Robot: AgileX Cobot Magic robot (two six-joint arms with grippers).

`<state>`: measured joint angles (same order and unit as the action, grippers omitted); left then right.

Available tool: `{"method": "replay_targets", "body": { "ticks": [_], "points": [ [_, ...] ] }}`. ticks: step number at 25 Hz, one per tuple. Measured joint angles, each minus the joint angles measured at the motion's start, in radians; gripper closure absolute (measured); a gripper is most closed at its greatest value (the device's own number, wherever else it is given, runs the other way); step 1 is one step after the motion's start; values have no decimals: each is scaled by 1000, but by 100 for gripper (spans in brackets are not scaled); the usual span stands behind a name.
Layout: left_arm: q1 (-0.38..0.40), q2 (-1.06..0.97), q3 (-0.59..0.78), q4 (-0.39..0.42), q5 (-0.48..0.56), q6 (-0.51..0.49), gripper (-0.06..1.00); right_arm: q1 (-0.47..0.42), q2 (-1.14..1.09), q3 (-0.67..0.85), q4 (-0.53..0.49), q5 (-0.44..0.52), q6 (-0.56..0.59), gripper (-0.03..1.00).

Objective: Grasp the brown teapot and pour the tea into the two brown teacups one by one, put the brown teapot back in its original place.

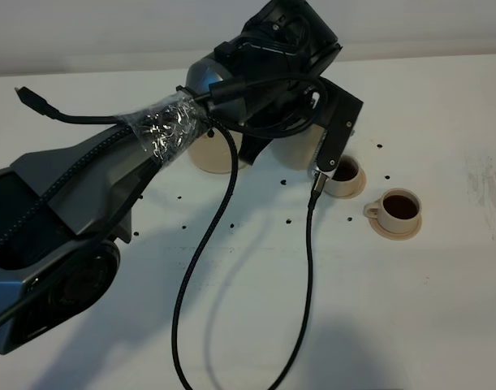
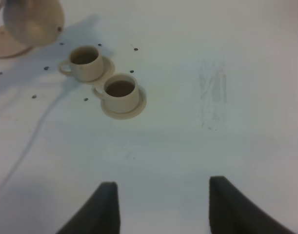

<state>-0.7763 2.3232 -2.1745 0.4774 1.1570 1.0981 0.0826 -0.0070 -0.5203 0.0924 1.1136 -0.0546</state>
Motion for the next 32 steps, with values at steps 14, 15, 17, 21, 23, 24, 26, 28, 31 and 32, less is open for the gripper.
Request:
{"method": "replay_targets", "body": {
  "ticks": [14, 15, 17, 21, 23, 24, 26, 28, 31, 32],
  "points": [
    [5, -7, 0, -318, 36, -439, 86, 0, 0, 0, 0, 0, 0, 56],
    [5, -7, 3, -342, 36, -472, 86, 0, 0, 0, 0, 0, 0, 56],
    [5, -8, 17, -385, 36, -522, 86, 0, 0, 0, 0, 0, 0, 56],
    [5, -12, 82, -412, 36, -593, 86, 0, 0, 0, 0, 0, 0, 56],
    [5, -18, 111, -426, 36, -627, 86, 0, 0, 0, 0, 0, 0, 56],
    [5, -20, 120, -437, 36, -646, 86, 0, 0, 0, 0, 0, 0, 56],
    [5, -25, 131, -452, 36, -672, 86, 0, 0, 0, 0, 0, 0, 56],
    [5, -26, 133, -459, 36, -679, 86, 0, 0, 0, 1, 0, 0, 56],
    [5, -26, 134, -460, 36, -681, 86, 0, 0, 0, 1, 0, 0, 56],
    [5, -26, 135, -460, 36, -682, 86, 0, 0, 0, 1, 0, 0, 56]
  ]
}}
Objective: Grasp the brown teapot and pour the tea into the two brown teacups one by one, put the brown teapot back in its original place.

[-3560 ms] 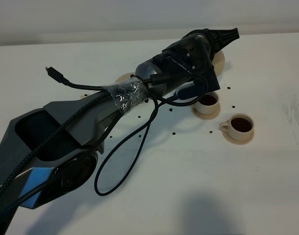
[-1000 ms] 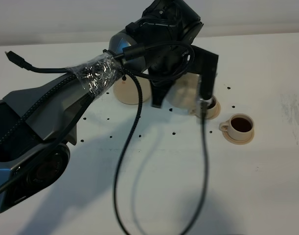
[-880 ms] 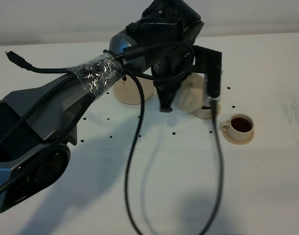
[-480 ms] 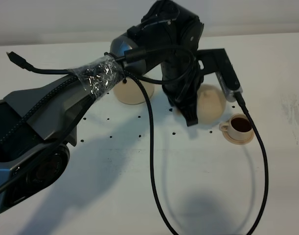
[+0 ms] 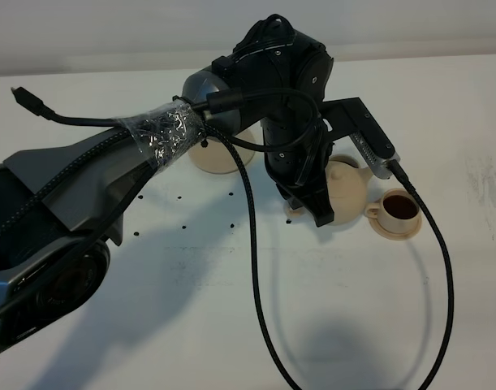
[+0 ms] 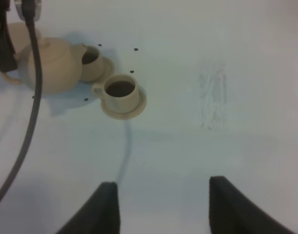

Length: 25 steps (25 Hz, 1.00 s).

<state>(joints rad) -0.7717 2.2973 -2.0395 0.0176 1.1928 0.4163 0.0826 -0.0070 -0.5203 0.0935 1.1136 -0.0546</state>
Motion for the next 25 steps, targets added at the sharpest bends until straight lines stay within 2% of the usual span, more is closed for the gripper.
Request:
{"method": "replay_targets", "body": {
  "ticks": [8, 13, 16, 21, 25],
  "points": [
    [0, -5, 47, 4, 0, 1, 86, 0, 0, 0, 1, 0, 0, 56],
    [5, -65, 47, 72, 0, -8, 86, 0, 0, 0, 2, 0, 0, 56],
    [35, -112, 47, 91, 0, -72, 86, 0, 0, 0, 2, 0, 0, 56],
    [140, -125, 47, 98, 0, -288, 86, 0, 0, 0, 3, 0, 0, 56],
    [223, -112, 47, 106, 0, -352, 86, 0, 0, 0, 3, 0, 0, 56]
  ]
}}
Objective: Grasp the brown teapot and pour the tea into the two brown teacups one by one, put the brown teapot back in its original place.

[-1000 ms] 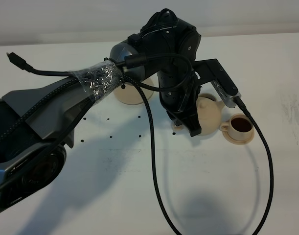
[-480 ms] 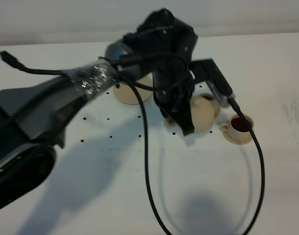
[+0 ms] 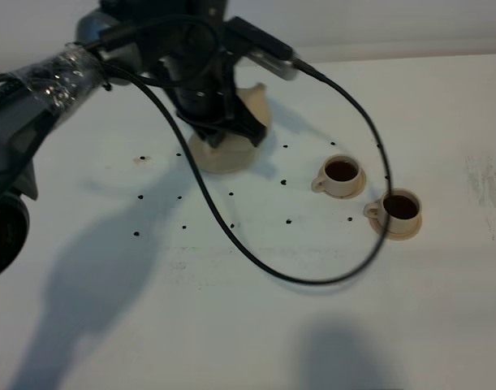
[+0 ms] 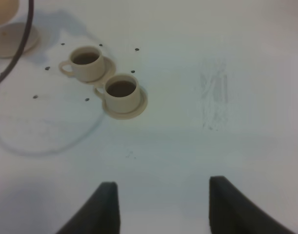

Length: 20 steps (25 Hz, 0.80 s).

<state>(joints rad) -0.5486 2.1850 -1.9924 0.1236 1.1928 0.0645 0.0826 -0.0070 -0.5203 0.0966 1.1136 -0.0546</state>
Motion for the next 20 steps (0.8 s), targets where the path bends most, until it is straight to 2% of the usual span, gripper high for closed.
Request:
{"method": "replay_targets", "body": {
  "ticks": [5, 13, 20],
  "points": [
    [53, 43, 0, -41, 0, -58, 86, 0, 0, 0, 0, 0, 0, 56],
    [84, 100, 1, -53, -92, -138, 86, 0, 0, 0, 0, 0, 0, 56],
    [103, 103, 1, -56, -116, -165, 86, 0, 0, 0, 0, 0, 0, 56]
  ]
}}
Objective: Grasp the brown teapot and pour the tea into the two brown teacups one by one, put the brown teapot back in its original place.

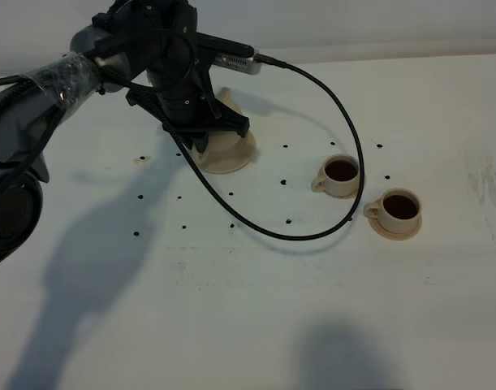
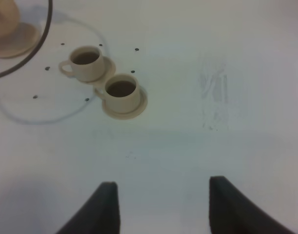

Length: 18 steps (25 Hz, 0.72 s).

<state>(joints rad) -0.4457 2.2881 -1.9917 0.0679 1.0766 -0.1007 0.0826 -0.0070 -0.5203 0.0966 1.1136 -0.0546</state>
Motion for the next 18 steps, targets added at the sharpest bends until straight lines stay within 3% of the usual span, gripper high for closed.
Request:
{"method": "replay_targets", "body": {
  "ticks": [18],
  "points": [
    [0, 62, 0, -1, -67, -5, 86, 0, 0, 0, 0, 0, 0, 56]
  ]
}}
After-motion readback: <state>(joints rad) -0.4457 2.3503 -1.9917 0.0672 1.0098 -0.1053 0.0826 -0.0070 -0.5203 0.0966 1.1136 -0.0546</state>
